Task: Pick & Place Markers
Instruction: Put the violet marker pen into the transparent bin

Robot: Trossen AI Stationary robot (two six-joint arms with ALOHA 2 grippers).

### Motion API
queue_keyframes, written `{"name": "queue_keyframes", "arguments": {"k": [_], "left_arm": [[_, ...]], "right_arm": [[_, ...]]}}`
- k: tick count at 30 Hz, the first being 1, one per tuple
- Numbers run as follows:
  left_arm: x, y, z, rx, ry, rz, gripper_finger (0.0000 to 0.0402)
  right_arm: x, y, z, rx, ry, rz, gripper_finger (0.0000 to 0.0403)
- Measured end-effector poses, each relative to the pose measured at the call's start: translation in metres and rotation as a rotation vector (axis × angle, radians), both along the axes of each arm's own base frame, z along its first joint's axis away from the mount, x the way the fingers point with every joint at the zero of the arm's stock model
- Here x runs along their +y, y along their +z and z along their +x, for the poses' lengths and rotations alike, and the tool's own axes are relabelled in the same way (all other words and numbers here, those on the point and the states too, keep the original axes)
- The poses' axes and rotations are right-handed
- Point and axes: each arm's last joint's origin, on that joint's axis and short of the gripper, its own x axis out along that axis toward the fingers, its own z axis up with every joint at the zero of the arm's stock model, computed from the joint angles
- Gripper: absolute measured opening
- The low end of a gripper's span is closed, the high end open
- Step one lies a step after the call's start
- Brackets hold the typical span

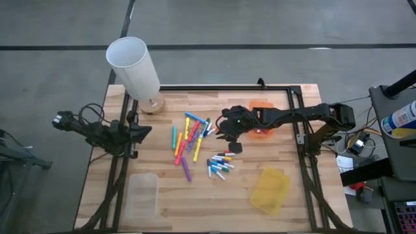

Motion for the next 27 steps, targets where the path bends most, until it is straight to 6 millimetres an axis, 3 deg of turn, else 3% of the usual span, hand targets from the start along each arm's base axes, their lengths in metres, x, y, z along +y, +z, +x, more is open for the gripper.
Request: {"name": "queue_keyframes", "arguments": {"k": [7, 14, 20, 27], "left_arm": [[-0.002, -0.004, 0.004, 0.047, -0.008, 0.002, 0.0], [-0.003, -0.008, 0.01, 0.183, -0.044, -0.143, 0.0004], [-0.006, -0.001, 0.022, 0.388, -0.012, -0.203, 0.006], [-0.017, 0.01, 0.049, 0.734, -0.063, -0.043, 0.0102]], "right_arm": [[0.001, 0.003, 0.002, -0.032, -0.063, 0.079, 0.0077], [0.001, 0.0, 0.003, -0.019, -0.078, 0.096, 0.0066], [0.001, -0.001, 0.003, -0.016, -0.086, 0.104, 0.0064], [0.002, -0.005, 0.001, -0.008, -0.073, 0.09, 0.0061]]}}
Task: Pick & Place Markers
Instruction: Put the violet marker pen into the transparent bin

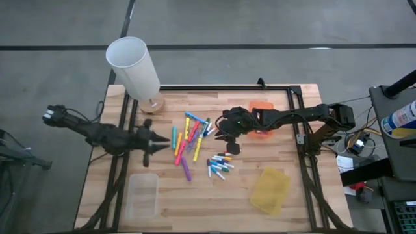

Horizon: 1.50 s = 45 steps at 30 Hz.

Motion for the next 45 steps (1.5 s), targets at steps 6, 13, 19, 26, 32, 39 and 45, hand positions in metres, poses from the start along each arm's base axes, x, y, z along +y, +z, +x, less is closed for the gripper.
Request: {"name": "queue_keyframes", "arguments": {"k": [6, 13, 19, 26, 32, 39, 45], "left_arm": [[-0.008, 0.0, 0.031, 0.212, -0.056, 0.168, 0.0103], [-0.021, -0.007, 0.073, 0.361, -0.18, 0.317, 0.0103], [-0.031, -0.024, 0.105, 0.586, -0.291, 0.459, 0.0103], [-0.042, -0.049, 0.131, 0.79, -0.433, 0.523, 0.0104], [-0.048, -0.069, 0.14, 0.887, -0.522, 0.536, 0.0104], [-0.049, -0.084, 0.145, 0.933, -0.565, 0.579, 0.0104], [-0.051, -0.096, 0.15, 0.953, -0.574, 0.574, 0.0104]], "right_arm": [[0.001, -0.014, -0.006, 0.044, 0.011, -0.007, 0.006], [0.006, -0.031, -0.014, 0.107, -0.026, 0.054, 0.0056], [0.012, -0.032, -0.014, 0.113, -0.044, 0.093, 0.0056], [0.022, -0.031, -0.014, 0.114, -0.03, 0.109, 0.0056], [0.029, -0.031, -0.013, 0.113, -0.018, 0.12, 0.0056], [0.03, -0.031, -0.013, 0.112, -0.016, 0.118, 0.0056], [0.03, -0.031, -0.013, 0.107, -0.008, 0.108, 0.0056]]}}
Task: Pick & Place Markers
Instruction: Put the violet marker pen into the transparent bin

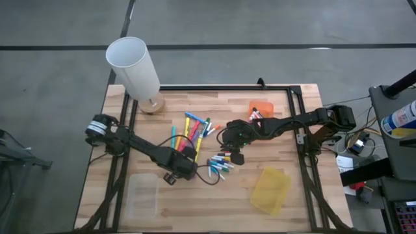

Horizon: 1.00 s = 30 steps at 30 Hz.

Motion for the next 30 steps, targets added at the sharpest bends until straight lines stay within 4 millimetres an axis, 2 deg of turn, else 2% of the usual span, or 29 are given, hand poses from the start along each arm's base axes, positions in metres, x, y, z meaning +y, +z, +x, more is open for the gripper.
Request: {"name": "queue_keyframes", "arguments": {"k": [8, 15, 23, 30], "left_arm": [[0.0, -0.003, 0.001, 0.004, 0.061, -0.02, 0.0097], [0.001, 0.01, -0.004, -0.035, 0.212, -0.096, 0.0047], [0.003, 0.05, -0.012, -0.021, 0.449, -0.17, 0.0047], [-0.005, 0.091, -0.038, 0.12, 0.706, -0.401, 0.0052]], "right_arm": [[0.0, 0.0, 0.0, -0.004, 0.0, 0.0, 0.0056], [0.0, 0.0, 0.0, -0.006, 0.006, -0.007, 0.0056], [0.0, 0.0, 0.0, -0.011, 0.036, -0.038, 0.0056], [0.0, 0.0, 0.0, -0.021, 0.066, -0.068, 0.0057]]}}
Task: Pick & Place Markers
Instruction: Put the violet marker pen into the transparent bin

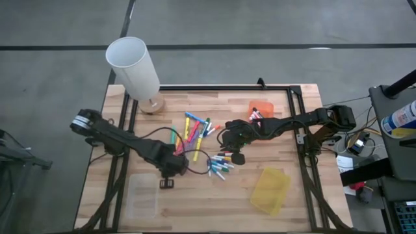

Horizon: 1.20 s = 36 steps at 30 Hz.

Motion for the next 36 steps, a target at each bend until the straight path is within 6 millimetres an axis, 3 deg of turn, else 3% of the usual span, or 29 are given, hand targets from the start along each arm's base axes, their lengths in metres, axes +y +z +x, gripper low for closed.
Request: {"name": "queue_keyframes", "arguments": {"k": [8, 13, 20, 32, 36], "left_arm": [[-0.025, 0.036, -0.047, 0.077, 0.288, -0.29, 0.0053], [-0.042, 0.038, -0.079, 0.154, 0.476, -0.343, 0.0053], [-0.06, 0.009, -0.11, 0.24, 0.639, -0.269, 0.0055], [-0.053, -0.036, -0.122, 0.325, 0.825, -0.21, 0.0056], [-0.05, -0.047, -0.125, 0.346, 0.865, -0.201, 0.0073]], "right_arm": [[0.0, 0.0, 0.0, -0.007, 0.018, -0.019, 0.0057], [0.0, 0.001, 0.001, -0.013, 0.025, -0.026, 0.0057], [0.0, 0.001, 0.001, -0.022, 0.03, -0.031, 0.0057], [0.0, 0.003, 0.003, -0.057, 0.025, -0.025, 0.0057], [0.0, 0.003, 0.003, -0.056, 0.023, -0.023, 0.0057]]}}
